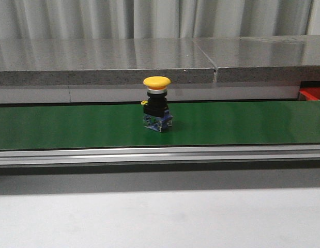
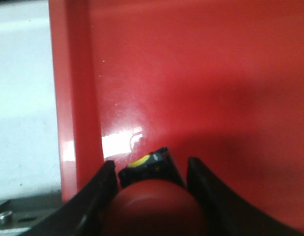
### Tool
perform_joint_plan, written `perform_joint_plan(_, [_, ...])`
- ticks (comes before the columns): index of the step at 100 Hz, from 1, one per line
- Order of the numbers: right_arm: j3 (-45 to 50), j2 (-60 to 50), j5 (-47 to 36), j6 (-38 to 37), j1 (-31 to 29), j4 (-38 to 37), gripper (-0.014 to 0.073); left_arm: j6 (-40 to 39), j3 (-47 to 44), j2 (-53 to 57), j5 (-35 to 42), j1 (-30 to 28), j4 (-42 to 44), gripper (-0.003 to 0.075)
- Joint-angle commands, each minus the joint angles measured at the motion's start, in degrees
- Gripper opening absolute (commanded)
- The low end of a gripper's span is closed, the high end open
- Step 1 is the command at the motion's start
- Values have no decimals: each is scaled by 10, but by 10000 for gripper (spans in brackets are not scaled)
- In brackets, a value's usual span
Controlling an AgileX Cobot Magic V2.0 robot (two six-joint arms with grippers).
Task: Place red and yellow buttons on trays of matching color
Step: 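Grasp the red button at the belt's end with the right gripper, then lower the red button into the red tray and open the right gripper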
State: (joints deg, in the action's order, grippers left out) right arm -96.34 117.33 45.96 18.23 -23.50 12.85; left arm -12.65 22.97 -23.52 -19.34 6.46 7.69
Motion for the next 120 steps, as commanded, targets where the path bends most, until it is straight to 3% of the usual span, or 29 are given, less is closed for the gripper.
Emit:
perform_joint_plan(1, [-21,-17,-47,3,-3,5,115,-1,15,-3,46,5,2,-19])
perform_joint_plan(44, [-22,18,-58,3,-3,5,146,-1,15,-3,46,5,2,-19])
perform_joint_plan(51, [-22,18,-58,3,-3,5,234,-1,15,-3,46,5,2,-19])
perform_joint_plan(65, [-22,18,-58,3,-3,5,543,-1,15,-3,46,5,2,-19])
perform_joint_plan(74, [-22,17,-61,3,-3,5,669,-1,15,-3,46,5,2,-19])
perform_joint_plan(120, [-57,-60,-10,3,1,14,646,-1,15,-3,46,5,2,-19])
